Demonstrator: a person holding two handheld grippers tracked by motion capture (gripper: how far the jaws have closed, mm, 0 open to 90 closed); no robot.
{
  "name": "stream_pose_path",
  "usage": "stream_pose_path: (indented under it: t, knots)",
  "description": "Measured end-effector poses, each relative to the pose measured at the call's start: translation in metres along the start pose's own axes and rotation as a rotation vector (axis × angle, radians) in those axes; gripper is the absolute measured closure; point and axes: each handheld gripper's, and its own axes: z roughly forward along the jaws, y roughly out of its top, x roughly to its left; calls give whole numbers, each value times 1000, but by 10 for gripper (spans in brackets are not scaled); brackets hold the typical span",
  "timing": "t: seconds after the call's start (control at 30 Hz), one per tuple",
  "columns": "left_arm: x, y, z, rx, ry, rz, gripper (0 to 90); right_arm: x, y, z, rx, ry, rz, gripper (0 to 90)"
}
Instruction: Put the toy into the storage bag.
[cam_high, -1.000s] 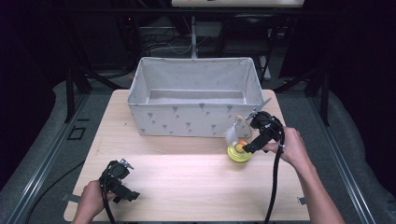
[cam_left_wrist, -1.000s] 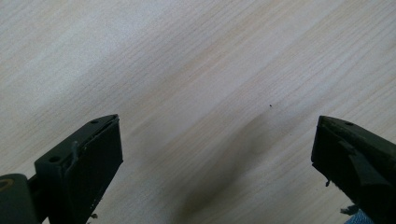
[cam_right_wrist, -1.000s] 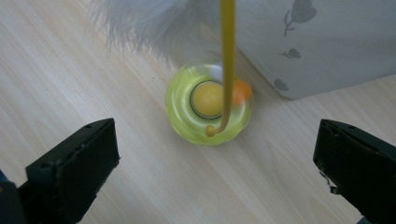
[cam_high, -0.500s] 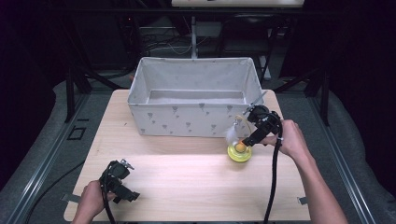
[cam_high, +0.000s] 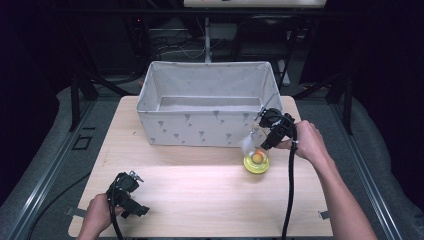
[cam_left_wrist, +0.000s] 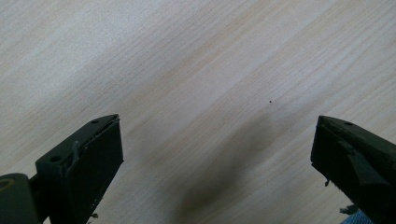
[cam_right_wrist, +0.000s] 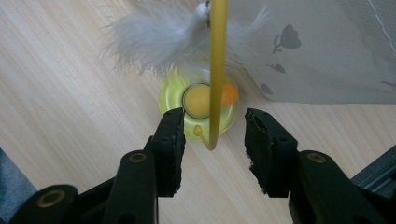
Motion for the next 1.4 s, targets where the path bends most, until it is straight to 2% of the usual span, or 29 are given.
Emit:
stream_pose_path:
  t: [0.07, 0.13, 0.27, 0.5, 0.63, 0.83, 0.93, 1.07, 1.4]
  knots:
    - [0, 0, 0, -1, 0, -1, 26, 0, 2, 1, 16, -3, -8, 622]
    - [0, 0, 0, 2, 1, 0, 27, 1, 2, 3, 7, 3, 1, 637]
    - [0, 0, 1, 4, 0, 0, 27, 2, 4, 5, 40, 0, -26, 703]
    - [0, 0, 1, 5, 1, -1, 27, 3, 4, 6, 37, 12, -20, 842]
    - [0, 0, 0, 5, 1, 1, 27, 3, 3, 6, 44, 7, -24, 876]
    - [0, 0, 0, 2, 1, -3, 27, 4, 4, 5, 43, 1, -20, 881]
    - [0, 0, 0, 3, 1, -7, 28, 5, 5, 4, 32, 18, -6, 882]
    - [0, 0, 1, 3, -1, -4, 27, 4, 7, 1, 43, 6, -11, 883]
    - [0, 0, 0, 3, 1, 1, 28, 7, 9, -9, 19, 23, -7, 884]
